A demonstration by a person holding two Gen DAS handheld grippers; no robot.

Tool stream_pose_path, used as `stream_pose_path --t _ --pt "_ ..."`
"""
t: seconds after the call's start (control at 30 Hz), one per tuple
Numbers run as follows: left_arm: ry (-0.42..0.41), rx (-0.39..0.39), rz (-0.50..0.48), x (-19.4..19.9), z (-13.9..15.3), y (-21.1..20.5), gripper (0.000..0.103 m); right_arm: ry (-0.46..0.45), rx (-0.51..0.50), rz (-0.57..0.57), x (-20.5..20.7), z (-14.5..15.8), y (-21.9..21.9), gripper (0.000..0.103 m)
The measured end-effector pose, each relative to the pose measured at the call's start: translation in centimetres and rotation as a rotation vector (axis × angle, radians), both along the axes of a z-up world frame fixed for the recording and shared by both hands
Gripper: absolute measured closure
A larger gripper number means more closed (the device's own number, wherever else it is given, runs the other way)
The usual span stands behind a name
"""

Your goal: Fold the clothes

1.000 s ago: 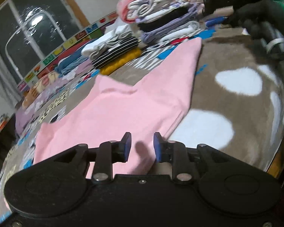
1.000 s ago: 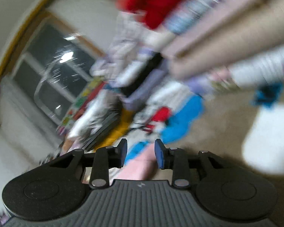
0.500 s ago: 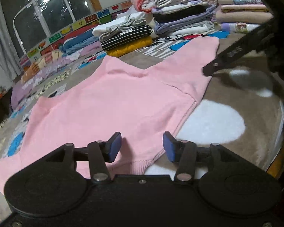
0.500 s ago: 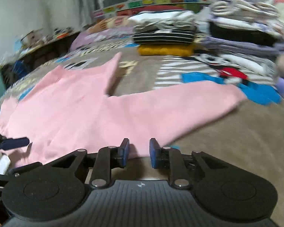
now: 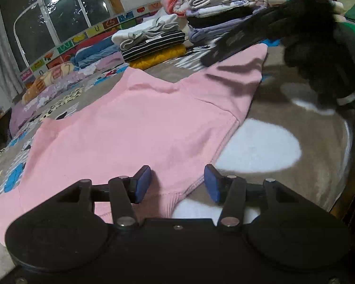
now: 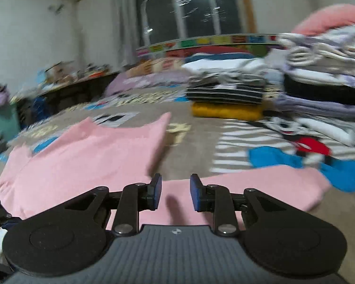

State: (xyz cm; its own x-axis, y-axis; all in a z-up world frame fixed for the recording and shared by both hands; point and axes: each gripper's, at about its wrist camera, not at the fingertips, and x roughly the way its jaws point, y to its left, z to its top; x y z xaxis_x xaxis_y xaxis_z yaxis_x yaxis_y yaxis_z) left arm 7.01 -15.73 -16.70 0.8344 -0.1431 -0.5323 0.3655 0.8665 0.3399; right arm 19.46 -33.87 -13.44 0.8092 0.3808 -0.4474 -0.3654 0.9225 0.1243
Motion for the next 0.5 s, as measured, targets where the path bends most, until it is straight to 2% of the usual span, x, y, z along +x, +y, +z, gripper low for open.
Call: stream_pose_path --t 0.07,0.1,0.17,0.3,0.5 --pt "0.005 -0.002 -0.004 0.1 0.1 0.1 0.054 0.085 -0.057 -0.049 1.3 -1.0 0.4 0.074" --pt "0.01 -0.007 -0.005 0.1 0.2 0.2 0.054 0.122 -0.042 -0.085 1.8 -1.4 -0.1 0.077" --pt "0.02 -0.015 -0.015 0.2 0.3 0.4 0.054 0.135 0.001 -0.154 1.9 -1.0 -1.6 0.08" --pt "0.056 -0.057 -0.042 0.4 1.0 1.5 0.052 0.108 0.112 -0.214 0.9 -0.3 -3.8 0.075" --pt "0.078 -0.174 -0.027 0.9 3.5 4.2 0.052 0.043 0.12 -0.179 1.5 0.7 -2.4 0.073"
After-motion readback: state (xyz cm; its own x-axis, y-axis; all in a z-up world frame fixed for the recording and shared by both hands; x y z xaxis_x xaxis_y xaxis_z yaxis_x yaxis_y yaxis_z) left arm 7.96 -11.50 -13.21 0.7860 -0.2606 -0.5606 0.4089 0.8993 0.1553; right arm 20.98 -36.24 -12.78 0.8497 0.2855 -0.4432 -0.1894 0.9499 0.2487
